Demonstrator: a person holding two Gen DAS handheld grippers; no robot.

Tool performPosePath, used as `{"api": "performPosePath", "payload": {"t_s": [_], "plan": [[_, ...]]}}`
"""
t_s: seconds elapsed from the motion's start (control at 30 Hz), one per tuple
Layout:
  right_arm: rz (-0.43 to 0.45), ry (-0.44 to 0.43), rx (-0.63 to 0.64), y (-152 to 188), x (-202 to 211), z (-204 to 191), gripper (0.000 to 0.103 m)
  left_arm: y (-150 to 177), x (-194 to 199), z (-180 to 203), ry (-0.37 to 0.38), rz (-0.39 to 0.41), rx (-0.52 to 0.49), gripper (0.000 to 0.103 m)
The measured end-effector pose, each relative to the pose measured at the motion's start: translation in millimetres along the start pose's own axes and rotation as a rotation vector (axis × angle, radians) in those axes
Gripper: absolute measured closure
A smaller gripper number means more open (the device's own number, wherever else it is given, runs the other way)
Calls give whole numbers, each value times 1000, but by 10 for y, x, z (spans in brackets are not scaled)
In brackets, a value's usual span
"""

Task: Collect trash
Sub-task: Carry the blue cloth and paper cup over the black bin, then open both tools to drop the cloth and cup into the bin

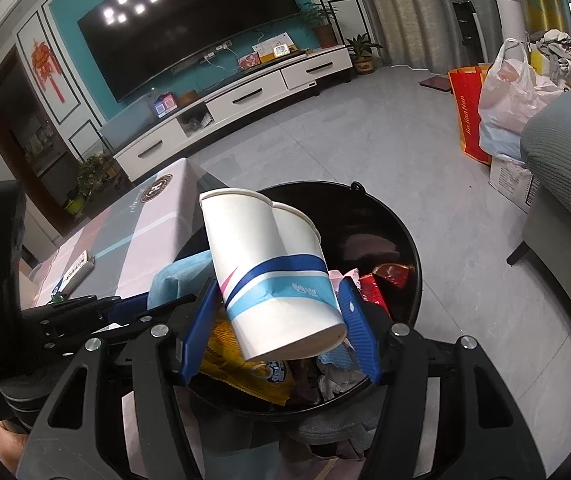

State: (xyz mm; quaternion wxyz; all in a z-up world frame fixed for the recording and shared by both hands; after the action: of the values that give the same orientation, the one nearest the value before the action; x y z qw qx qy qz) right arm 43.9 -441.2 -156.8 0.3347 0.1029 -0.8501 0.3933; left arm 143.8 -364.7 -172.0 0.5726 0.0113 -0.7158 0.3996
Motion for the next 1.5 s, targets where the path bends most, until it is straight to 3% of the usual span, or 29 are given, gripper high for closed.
{"api": "performPosePath", "payload": {"t_s": [0.97,1.5], "plan": [[-9,23,-14,-10,-56,95,42,-13,-7,-2,-6,3,2,69],[13,47,-41,-51,65,193,42,-25,91,-4,-4,40,14,36]]}}
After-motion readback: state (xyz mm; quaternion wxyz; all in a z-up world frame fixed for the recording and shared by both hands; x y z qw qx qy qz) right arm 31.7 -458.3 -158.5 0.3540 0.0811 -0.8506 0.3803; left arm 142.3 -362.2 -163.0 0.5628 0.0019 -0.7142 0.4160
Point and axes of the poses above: each gripper's, at about its wrist camera, not at the fingertips, and x roughly against the way its jaws point, z to its right, y to its underside, the point moved 7 cm from there along -x, roughly the way its jaws point, and after that the axes turned 10 degrees about -x, right-handed, at the moved point
